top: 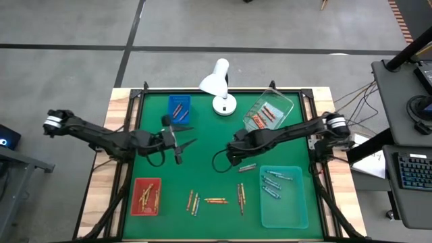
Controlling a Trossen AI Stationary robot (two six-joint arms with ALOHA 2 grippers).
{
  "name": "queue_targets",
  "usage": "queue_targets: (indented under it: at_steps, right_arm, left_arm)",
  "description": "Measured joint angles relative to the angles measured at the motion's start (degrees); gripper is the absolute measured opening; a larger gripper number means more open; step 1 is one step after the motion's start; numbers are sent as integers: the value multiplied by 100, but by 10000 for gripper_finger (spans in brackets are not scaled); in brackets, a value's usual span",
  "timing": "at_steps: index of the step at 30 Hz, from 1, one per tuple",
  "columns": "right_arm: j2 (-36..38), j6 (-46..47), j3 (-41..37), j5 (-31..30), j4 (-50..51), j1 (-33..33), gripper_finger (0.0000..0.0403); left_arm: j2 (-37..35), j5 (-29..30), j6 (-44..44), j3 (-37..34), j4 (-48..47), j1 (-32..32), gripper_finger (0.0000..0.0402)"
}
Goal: Sort crayons
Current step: Put the brown crayon into the blue bin
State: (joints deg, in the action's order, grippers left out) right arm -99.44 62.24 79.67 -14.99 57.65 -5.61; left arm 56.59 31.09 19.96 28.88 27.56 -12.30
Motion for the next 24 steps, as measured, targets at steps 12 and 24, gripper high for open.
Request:
queue_targets:
  at_steps: [12, 24]
  right_arm:
    - [-631, -288, 476, 474, 116, 186, 13]
    - [-631, -479, 465, 800, 53, 236, 13]
  left_arm:
    - [-856, 1, 640, -260, -241, 181, 187]
    - [-1926, -2, 953, -260, -925, 574, 174]
